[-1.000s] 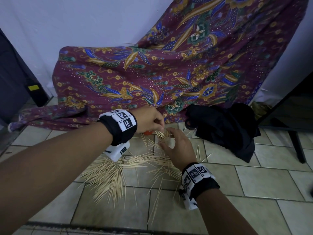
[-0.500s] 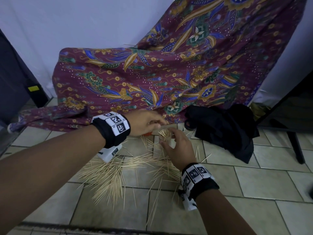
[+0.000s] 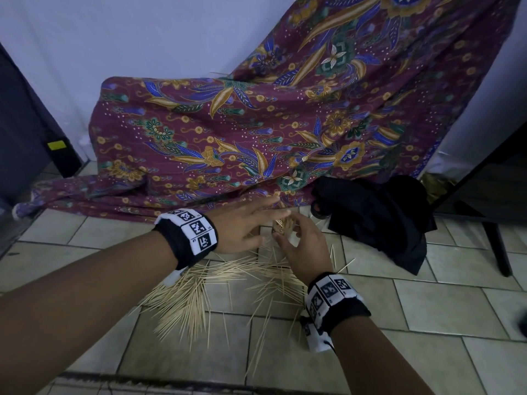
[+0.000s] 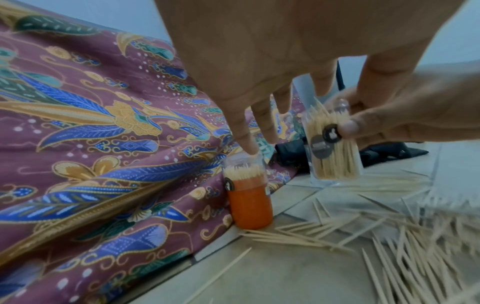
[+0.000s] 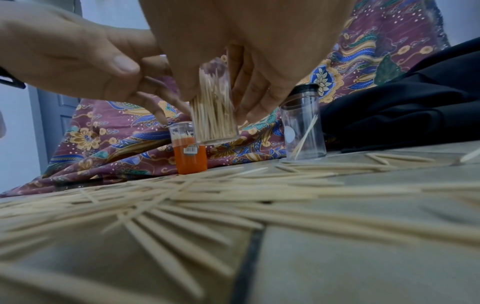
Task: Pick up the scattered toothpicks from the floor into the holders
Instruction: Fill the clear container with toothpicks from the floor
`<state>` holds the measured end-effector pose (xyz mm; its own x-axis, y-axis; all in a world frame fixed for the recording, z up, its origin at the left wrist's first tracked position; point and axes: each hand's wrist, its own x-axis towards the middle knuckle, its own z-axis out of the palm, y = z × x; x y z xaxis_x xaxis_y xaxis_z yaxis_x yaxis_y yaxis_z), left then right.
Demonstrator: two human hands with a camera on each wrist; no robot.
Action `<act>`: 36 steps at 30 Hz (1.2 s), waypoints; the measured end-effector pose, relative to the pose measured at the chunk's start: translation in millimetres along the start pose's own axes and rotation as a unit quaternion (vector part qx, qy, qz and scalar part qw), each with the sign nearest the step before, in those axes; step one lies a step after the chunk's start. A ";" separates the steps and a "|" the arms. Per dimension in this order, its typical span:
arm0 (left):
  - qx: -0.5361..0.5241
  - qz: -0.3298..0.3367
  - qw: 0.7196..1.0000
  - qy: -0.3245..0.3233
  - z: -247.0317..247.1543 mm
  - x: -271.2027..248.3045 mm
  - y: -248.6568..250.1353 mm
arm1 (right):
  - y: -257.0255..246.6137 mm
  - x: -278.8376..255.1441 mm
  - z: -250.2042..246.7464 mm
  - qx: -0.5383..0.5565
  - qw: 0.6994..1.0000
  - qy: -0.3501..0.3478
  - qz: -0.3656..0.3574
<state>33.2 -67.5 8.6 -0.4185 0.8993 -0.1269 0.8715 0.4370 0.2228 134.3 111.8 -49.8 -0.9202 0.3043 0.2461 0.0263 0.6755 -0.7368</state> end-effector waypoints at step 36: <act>0.065 -0.033 0.997 0.003 -3.3 0.5 3.7 | -2.5 1.2 1.2 -0.010 1.000 -0.015 -0.009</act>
<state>35.4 -65.4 12.5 -0.4780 0.8685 -0.1311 0.8671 0.4904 0.0873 132.7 109.7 -48.4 -0.9317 0.2723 0.2405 0.0173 0.6945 -0.7193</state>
